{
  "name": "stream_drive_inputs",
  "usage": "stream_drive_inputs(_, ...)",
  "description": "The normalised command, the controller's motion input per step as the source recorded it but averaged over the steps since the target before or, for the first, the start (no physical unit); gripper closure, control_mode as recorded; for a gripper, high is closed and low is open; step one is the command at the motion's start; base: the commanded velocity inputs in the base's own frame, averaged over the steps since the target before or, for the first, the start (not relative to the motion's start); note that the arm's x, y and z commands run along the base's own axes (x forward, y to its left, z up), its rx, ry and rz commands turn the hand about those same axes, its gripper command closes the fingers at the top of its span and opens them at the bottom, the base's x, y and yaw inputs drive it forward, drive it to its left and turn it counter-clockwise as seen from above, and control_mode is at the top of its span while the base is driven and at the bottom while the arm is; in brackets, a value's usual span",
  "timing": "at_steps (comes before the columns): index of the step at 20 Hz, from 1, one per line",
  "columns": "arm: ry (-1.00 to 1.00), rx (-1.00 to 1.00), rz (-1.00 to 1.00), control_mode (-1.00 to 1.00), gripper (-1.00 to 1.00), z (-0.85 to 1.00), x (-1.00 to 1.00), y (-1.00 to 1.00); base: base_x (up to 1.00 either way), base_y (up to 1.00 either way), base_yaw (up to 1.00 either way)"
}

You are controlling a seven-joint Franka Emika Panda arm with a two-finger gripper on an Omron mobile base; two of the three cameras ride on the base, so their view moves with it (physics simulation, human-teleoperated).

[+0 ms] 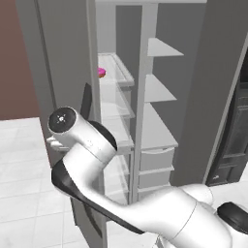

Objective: Take the donut and cupcake from the fridge and place them on the empty tray on the dining counter.

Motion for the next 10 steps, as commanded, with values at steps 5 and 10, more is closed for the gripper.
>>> stream_drive_inputs(5,-0.3,0.0,-0.08,-1.0,-1.0,0.47,-1.0,-0.8,0.0,0.0,0.0)
stream_drive_inputs(10,-0.15,0.02,-0.03,-1.0,-1.0,0.43,-0.9,-0.94,0.0,0.0,0.0)
